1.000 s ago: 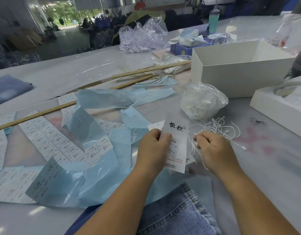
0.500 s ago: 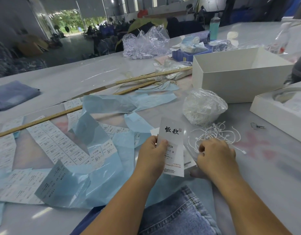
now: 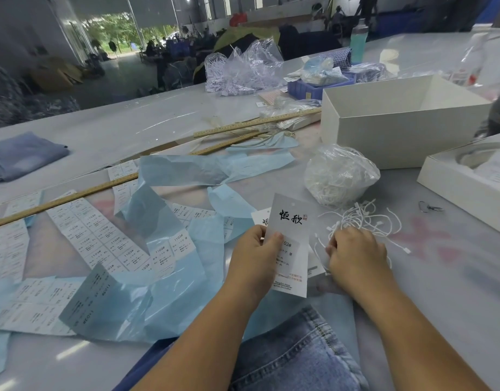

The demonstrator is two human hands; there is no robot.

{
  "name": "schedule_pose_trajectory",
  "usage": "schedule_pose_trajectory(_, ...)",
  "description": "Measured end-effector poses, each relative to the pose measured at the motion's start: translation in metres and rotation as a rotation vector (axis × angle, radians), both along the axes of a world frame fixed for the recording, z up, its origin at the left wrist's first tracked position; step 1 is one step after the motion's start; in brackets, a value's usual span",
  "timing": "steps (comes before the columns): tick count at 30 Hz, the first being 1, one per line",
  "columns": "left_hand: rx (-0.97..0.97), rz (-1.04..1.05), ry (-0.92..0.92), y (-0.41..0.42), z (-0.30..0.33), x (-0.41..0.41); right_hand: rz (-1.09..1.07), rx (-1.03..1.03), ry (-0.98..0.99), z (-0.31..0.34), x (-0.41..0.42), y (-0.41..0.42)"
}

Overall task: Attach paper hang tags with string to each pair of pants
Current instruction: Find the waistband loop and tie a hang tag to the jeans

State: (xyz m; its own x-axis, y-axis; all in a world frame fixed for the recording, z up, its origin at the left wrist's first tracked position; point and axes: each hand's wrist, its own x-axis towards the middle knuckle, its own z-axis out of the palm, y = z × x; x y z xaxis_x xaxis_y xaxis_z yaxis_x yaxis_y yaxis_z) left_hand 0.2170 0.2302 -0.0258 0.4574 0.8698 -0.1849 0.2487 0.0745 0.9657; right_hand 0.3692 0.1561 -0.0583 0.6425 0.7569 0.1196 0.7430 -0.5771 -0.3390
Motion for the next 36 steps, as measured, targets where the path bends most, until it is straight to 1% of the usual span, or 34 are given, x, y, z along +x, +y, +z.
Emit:
schedule_pose_trajectory(1,-0.004,0.007,-0.007,0.000,0.000,0.000,0.010,0.083,0.003,0.002,0.000,-0.002)
schedule_pose_trajectory(3,-0.013,0.026,-0.025,0.000,0.000,0.001,0.055,0.327,-0.004,0.005,-0.003,-0.004)
schedule_pose_trajectory(5,-0.023,0.045,-0.043,0.001,0.001,0.001,0.075,0.481,0.047,0.007,-0.007,-0.007)
schedule_pose_trajectory(6,-0.025,0.051,-0.048,0.000,0.002,0.001,0.057,0.539,0.143,0.008,-0.008,-0.008)
schedule_pose_trajectory(7,-0.024,0.056,-0.051,0.000,0.004,0.000,0.022,0.590,0.301,0.011,-0.009,-0.010)
schedule_pose_trajectory(9,-0.018,0.055,-0.067,0.001,0.010,-0.002,-0.031,0.745,0.704,0.021,-0.010,-0.014)
schedule_pose_trajectory(11,-0.011,0.031,-0.086,0.000,0.020,-0.006,-0.016,0.873,1.036,0.036,-0.010,-0.020)
schedule_pose_trajectory(12,0.002,0.011,-0.084,-0.001,0.025,-0.010,0.011,0.904,1.169,0.044,-0.011,-0.025)
schedule_pose_trajectory(14,0.056,-0.037,-0.053,-0.007,0.037,-0.021,0.063,0.902,1.361,0.060,-0.020,-0.035)
schedule_pose_trajectory(17,0.134,-0.112,-0.031,-0.025,0.057,-0.047,0.182,0.807,1.569,0.082,-0.043,-0.055)
schedule_pose_trajectory(20,0.156,-0.126,-0.025,-0.051,0.077,-0.088,0.425,0.704,1.701,0.104,-0.074,-0.076)
schedule_pose_trajectory(22,0.136,-0.096,-0.046,-0.072,0.087,-0.120,0.542,0.606,1.734,0.116,-0.097,-0.090)
schedule_pose_trajectory(24,0.111,-0.058,-0.063,-0.092,0.094,-0.153,0.600,0.495,1.682,0.124,-0.122,-0.099)
schedule_pose_trajectory(25,0.106,-0.031,-0.067,-0.100,0.096,-0.169,0.609,0.441,1.615,0.128,-0.134,-0.102)
schedule_pose_trajectory(28,0.081,0.043,-0.107,-0.123,0.098,-0.213,0.614,0.336,1.322,0.137,-0.172,-0.110)
schedule_pose_trajectory(32,0.032,0.091,-0.210,-0.148,0.095,-0.254,0.689,0.348,1.003,0.149,-0.207,-0.124)
schedule_pose_trajectory(34,-0.028,0.111,-0.318,-0.157,0.089,-0.264,0.673,0.360,0.931,0.149,-0.221,-0.127)
schedule_pose_trajectory(36,-0.067,0.097,-0.365,-0.167,0.082,-0.270,0.627,0.357,0.938,0.145,-0.234,-0.130)
